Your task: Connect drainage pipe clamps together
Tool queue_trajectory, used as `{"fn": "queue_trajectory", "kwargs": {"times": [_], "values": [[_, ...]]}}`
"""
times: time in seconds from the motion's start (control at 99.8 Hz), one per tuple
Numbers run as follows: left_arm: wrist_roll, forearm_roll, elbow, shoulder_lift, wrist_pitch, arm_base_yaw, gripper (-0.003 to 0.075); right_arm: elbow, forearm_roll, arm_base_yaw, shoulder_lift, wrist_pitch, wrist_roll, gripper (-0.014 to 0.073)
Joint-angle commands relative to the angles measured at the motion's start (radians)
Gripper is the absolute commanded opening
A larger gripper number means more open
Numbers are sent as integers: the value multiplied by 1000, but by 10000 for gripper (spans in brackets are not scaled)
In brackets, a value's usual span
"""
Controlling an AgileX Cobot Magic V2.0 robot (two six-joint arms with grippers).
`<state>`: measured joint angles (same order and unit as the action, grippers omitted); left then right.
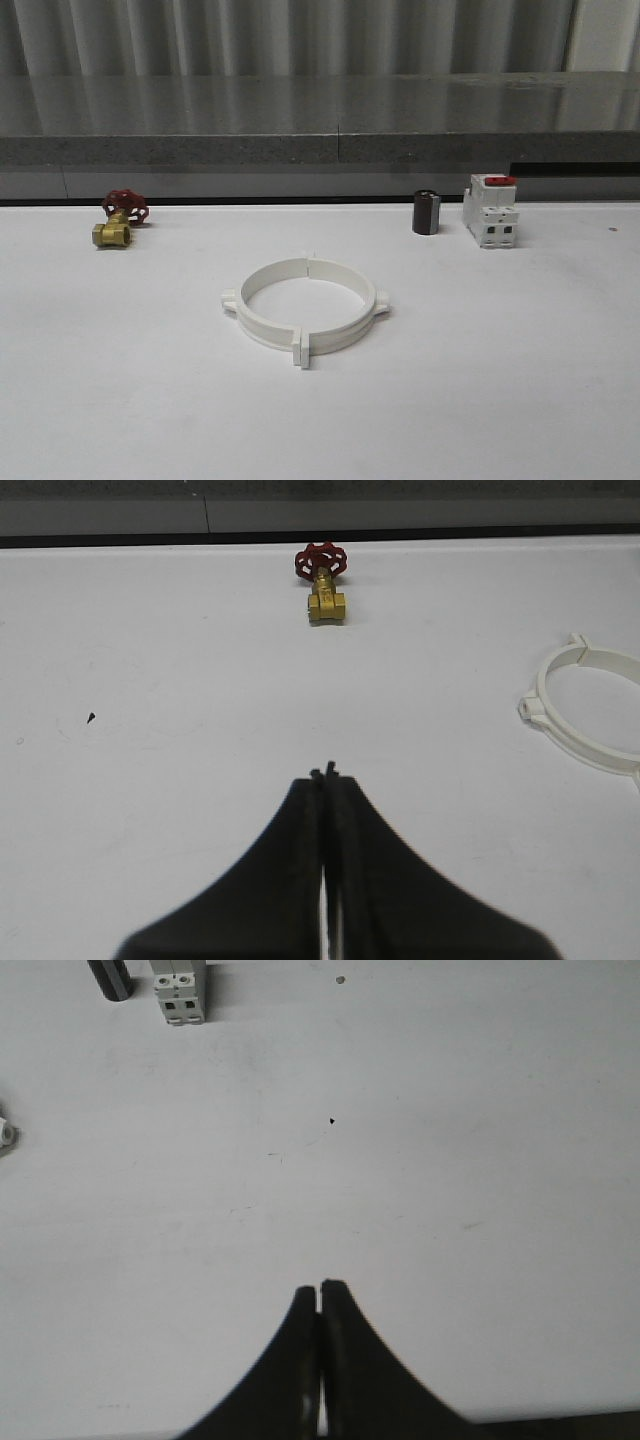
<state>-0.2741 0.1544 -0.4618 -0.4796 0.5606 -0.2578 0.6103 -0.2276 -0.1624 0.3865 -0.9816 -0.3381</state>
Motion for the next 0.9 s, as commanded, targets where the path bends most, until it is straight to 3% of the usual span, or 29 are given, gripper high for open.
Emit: {"fn": "queue_trajectory", "kwargs": {"times": [0.0, 0.17, 0.391, 0.561, 0.771, 0.891], "values": [[1, -4, -28, -1, -69, 3, -20, 21, -26, 5, 7, 54, 10, -118], [1, -4, -28, -1, -69, 3, -20, 7, -42, 5, 6, 84, 10, -118], [1, -4, -28, -1, -69, 3, -20, -124, -1, 5, -108, 377, 10, -118], [1, -4, -28, -1, -69, 3, -20, -276, 59, 7, -239, 525, 26, -118], [1, -4, -28, -1, -69, 3, -20, -431, 228, 110, -377, 625, 172, -118], [1, -4, -28, -1, -69, 3, -20, -491, 241, 161, -419, 692, 197, -118]]}}
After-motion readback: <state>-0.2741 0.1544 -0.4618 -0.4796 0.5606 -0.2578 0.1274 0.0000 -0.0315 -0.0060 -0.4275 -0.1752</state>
